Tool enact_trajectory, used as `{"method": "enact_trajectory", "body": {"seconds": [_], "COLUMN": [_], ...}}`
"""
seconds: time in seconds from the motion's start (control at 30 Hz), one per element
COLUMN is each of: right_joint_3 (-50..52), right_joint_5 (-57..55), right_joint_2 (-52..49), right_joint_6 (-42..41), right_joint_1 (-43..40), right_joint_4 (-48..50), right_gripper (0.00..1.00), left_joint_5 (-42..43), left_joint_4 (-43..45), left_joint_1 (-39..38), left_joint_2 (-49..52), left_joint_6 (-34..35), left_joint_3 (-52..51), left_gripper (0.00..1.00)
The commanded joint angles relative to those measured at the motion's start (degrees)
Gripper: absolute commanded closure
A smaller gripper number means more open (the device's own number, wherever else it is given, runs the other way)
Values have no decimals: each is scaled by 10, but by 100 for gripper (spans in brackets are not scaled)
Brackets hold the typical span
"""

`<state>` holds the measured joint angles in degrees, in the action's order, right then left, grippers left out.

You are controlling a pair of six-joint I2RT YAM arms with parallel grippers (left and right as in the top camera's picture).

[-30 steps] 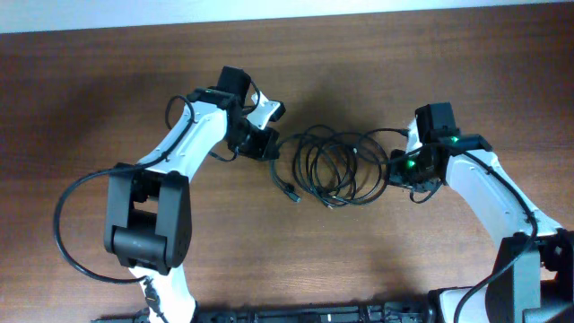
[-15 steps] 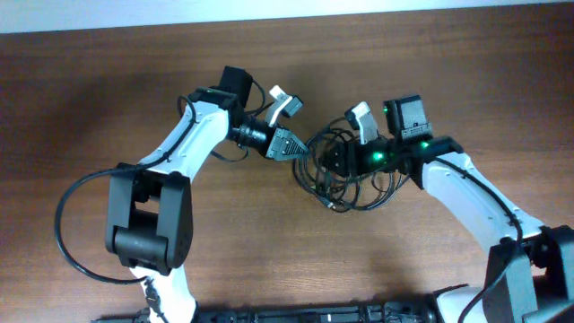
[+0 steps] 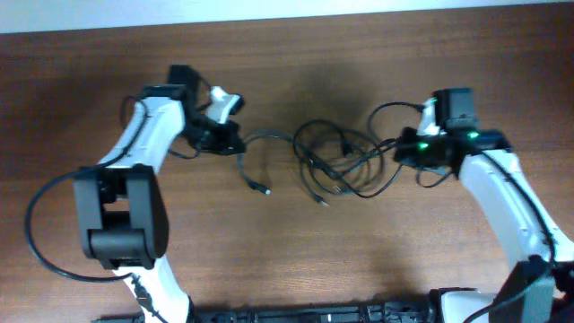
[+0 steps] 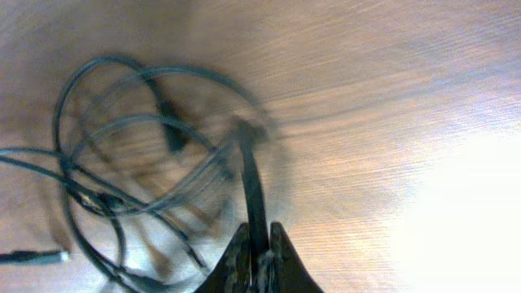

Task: Untangle cables

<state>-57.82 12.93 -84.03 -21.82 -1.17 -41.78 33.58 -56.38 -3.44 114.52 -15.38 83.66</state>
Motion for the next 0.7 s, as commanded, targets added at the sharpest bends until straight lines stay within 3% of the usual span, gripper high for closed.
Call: {"method": "enact_trajectory", "body": {"seconds": [0.0, 0.13, 0.23, 0.3, 0.37, 0.53, 0.57, 0.6, 0.63, 0.67], "right_joint_3": [-25, -25, -25, -25, -25, -25, -25, -25, -25, -25], "right_joint_5": [-64, -89, -82, 21, 118, 121, 119, 119, 119, 120], "right_joint_2": [19, 19, 19, 19, 18, 9, 3, -3, -5, -6], "right_joint_6": [6, 5, 6, 55, 116, 135, 135, 135, 135, 135], "right_joint_1": [-90, -173, -191, -179, -143, -14, 8, 24, 32, 38], "right_joint_4": [-29, -46, -50, -38, -21, 17, 27, 33, 35, 35], "right_gripper": [96, 96, 96, 96, 83, 57, 57, 57, 50, 24], "left_joint_5": [-17, 18, 49, 116, 141, 140, 130, 81, 43, -4], "left_joint_4": [-1, -1, -1, -1, -1, -19, -34, -35, -35, -35], "left_joint_1": [81, 144, 152, 140, 114, 35, 13, -1, -6, -8], "left_joint_2": [-19, -19, -19, -19, -19, -19, -19, -19, -19, -19], "left_joint_6": [47, 68, 93, 57, 24, -65, -102, -99, -85, -51], "left_joint_3": [9, 9, 9, 9, 9, 9, 9, 9, 9, 9], "left_gripper": [100, 100, 100, 100, 100, 100, 100, 97, 74, 48]}}
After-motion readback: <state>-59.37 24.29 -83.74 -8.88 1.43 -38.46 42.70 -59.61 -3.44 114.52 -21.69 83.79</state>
